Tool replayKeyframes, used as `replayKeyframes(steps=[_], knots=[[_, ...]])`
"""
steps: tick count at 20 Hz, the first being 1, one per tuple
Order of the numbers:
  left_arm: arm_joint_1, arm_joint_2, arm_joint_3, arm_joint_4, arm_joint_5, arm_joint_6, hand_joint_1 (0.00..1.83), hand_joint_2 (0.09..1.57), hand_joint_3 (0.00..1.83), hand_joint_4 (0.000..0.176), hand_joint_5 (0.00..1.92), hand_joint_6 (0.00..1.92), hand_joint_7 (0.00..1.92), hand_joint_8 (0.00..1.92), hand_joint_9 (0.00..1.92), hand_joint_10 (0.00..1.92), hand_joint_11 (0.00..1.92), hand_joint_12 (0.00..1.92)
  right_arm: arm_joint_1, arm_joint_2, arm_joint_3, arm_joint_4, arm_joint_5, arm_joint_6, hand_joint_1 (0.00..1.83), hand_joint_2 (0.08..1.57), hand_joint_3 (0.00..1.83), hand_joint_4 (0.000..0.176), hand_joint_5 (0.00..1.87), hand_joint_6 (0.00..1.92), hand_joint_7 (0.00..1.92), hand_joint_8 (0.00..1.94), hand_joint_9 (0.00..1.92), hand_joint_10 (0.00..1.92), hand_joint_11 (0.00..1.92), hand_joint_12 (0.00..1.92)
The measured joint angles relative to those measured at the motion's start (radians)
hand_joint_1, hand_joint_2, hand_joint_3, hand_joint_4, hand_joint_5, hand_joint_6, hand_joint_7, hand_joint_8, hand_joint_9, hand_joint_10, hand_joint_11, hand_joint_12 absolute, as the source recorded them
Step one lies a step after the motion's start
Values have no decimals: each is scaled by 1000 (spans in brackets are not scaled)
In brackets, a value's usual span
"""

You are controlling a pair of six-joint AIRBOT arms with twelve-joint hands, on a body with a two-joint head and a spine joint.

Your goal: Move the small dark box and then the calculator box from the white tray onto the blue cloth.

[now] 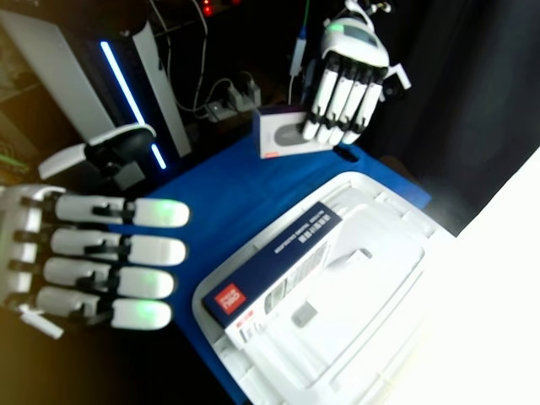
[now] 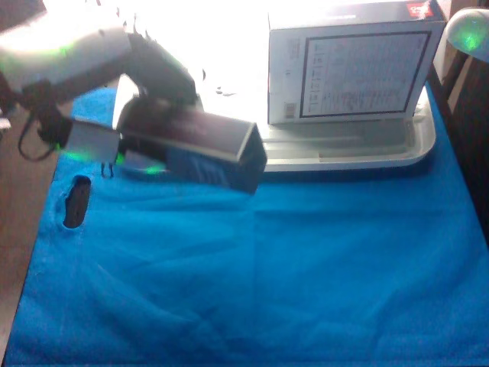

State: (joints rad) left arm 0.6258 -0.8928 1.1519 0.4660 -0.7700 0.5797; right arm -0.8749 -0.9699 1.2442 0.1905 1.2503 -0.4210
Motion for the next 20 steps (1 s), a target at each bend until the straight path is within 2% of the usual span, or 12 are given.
replayKeyframes(steps=[2,4,5,6,7,9,11,12,14,15,16,20], knots=[[20,0,-2,2,1,-17,1399,1024,3,0,1059,711,1251,500,1129,870,871,916,0,0,0,0,1,0,284,867,4,31,124,0,148,6,84,0,2,173],[53,12,-12,-6,-7,-27,1415,982,1,0,1179,410,1375,261,1302,713,1023,924,0,-1,0,0,1,0,291,856,0,23,117,0,150,4,84,1,1,165],[70,15,-17,-5,-11,-29,1418,979,0,0,1218,308,1426,163,1291,758,1034,951,0,-1,0,3,1,0,292,852,0,22,118,0,138,0,86,1,17,174],[90,14,-19,-3,-11,-37,1338,977,0,0,1297,199,1452,284,1318,707,1068,1144,0,-1,0,7,0,0,294,846,0,21,122,2,131,0,88,2,27,181],[105,14,-21,3,-11,-47,1321,974,0,0,1297,219,1485,245,1359,721,1106,1215,0,-1,0,3,1,0,298,839,0,12,117,0,119,0,92,3,35,188],[117,14,-21,10,-7,-56,1315,976,0,0,1288,246,1489,230,1300,668,1014,1212,0,-3,0,2,1,0,301,840,0,1,108,0,119,1,94,3,32,194],[121,14,-21,5,-6,-60,1316,977,0,0,1276,273,1481,248,1307,730,1047,1267,0,-4,0,3,1,0,306,836,0,4,103,1,119,0,89,0,18,197],[123,14,-21,6,-5,-61,1316,979,0,0,1251,332,1490,221,1311,718,1063,1238,0,-4,0,3,1,0,305,835,0,10,105,1,112,0,85,0,25,203],[126,10,-21,9,7,-61,1314,987,0,0,1215,391,1455,297,1329,499,1037,1077,0,-4,0,4,0,0,309,839,0,11,106,2,104,1,77,0,15,204],[126,7,-20,9,9,-61,1312,994,0,0,1214,364,1406,411,1345,512,1028,1169,0,-4,0,2,1,0,312,839,0,7,107,2,99,0,70,0,7,202],[126,0,-16,9,10,-61,1311,997,1,0,1191,410,1394,433,1345,467,1029,1111,0,-5,0,1,1,0,308,847,2,2,105,1,95,0,65,0,2,203],[141,-24,-5,7,28,-61,1305,1014,0,0,1107,583,1361,487,1440,95,1062,793,0,-5,0,3,0,0,298,836,0,12,112,1,89,2,47,1,0,146]])
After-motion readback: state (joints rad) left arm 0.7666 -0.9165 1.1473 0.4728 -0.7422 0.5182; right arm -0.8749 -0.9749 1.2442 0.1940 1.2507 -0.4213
